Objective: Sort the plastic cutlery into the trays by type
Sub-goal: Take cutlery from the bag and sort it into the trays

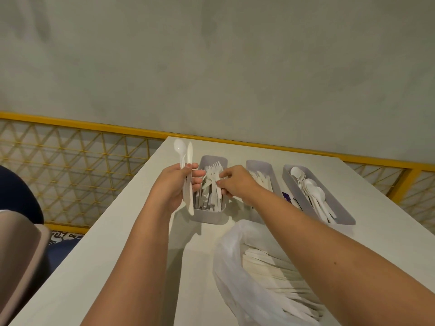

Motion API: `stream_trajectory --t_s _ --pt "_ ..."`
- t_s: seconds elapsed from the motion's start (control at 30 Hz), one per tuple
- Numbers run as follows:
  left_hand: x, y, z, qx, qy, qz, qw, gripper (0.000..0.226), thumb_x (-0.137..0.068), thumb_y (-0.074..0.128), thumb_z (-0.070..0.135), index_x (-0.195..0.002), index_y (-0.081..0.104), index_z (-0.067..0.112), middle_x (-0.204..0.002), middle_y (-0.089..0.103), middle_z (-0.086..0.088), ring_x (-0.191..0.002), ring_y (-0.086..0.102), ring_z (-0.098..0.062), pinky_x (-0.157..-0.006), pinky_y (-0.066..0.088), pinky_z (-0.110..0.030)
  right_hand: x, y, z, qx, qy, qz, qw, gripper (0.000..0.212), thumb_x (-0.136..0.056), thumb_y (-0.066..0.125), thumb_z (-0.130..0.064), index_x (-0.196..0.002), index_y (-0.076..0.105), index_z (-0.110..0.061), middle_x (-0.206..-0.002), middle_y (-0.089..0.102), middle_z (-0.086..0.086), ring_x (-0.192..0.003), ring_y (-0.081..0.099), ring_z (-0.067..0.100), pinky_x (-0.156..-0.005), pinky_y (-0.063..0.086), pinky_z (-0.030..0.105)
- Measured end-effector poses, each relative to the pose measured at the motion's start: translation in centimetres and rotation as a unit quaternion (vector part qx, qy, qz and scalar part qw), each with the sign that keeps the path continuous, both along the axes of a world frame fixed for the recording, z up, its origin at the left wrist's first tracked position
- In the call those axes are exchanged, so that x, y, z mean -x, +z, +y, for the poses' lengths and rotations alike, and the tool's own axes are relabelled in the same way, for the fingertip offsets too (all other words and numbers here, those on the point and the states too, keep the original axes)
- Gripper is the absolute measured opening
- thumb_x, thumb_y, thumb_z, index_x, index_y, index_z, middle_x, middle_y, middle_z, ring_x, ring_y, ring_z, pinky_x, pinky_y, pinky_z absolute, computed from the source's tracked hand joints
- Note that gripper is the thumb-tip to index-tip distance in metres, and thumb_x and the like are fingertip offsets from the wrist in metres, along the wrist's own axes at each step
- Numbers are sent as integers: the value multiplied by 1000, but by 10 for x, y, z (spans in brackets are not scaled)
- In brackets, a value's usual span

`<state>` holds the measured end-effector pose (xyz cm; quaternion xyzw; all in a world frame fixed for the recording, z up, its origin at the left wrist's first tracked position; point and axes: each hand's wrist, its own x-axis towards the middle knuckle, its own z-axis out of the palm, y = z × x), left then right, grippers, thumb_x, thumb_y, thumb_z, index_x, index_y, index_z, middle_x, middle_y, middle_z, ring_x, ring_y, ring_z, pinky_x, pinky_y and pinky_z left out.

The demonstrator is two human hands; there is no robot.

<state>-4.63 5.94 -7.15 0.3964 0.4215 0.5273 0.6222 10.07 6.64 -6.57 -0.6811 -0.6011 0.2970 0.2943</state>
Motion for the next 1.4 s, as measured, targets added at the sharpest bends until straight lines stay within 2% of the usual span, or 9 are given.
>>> stream_trajectory --t_s 0.1,0.27,0.4,0.53,0.87,1.07,1.17,1.23,1.4 --pt "2 -1 2 4 -18 -13 1000 19 -99 41 15 -96 58 7 -81 66 -8 -54 62 -10 -49 53 -19 2 -1 0 -13 8 -22 1000 41 -92 56 -10 -132 50 -6 -88 61 11 -62 55 14 -58 47 19" --pt "1 -2 1 1 -48 -6 999 21 -99 43 16 -94 61 7 -80 67 -9 -62 63 -13 -51 54 -20 5 13 -3 -139 25 5 990 22 -94 53 -15 -112 65 -8 -88 58 2 -71 54 14 -65 45 23" --pt "-3 -1 -1 0 -106 2 994 23 -99 42 18 -99 60 3 -74 67 -8 -56 63 -13 -53 54 -22 10 25 -12 -142 44 60 987 21 -92 56 -21 -104 68 -8 -94 63 3 -86 55 14 -76 44 25" --pt "-11 4 -10 -12 -147 21 989 25 -99 42 16 -94 62 3 -71 66 -9 -54 62 -13 -55 56 -21 7 28 -17 -91 53 103 989 17 -93 56 -22 -90 64 -7 -70 55 -1 -63 47 8 -57 35 19" --pt "-19 5 -14 10 -155 47 987 23 -99 41 13 -99 61 1 -80 67 -14 -59 67 -15 -57 58 -24 -35 43 -18 -109 -54 254 959 10 -96 48 -11 -99 55 -4 -68 53 6 -55 49 12 -47 41 20" --pt "-26 3 -14 17 -122 46 991 28 -101 36 16 -92 60 3 -83 64 -12 -71 63 -20 -60 58 -25 -58 46 -18 -279 -160 226 919 6 -97 45 -10 -102 43 -10 -79 56 4 -55 58 10 -43 49 13" --pt "-29 3 -14 20 -122 50 991 30 -101 35 18 -92 60 5 -84 64 -11 -72 62 -19 -60 57 -25 -71 36 -16 -337 -160 145 916 6 -97 46 -9 -102 49 -10 -88 59 7 -67 62 13 -62 55 25" --pt "-31 2 -14 25 -126 47 991 28 -101 36 18 -92 60 5 -84 64 -11 -71 62 -19 -59 57 -25 -79 22 -16 -338 -149 72 926 13 -97 45 -9 -101 57 -13 -91 61 7 -82 64 21 -73 54 30" --pt "-37 2 -13 24 -131 51 990 26 -99 39 19 -95 61 6 -85 66 -10 -71 64 -19 -61 57 -26 -99 -10 -18 -260 -86 -41 961 26 -95 49 -4 -111 68 -11 -111 68 6 -95 64 21 -77 48 21"
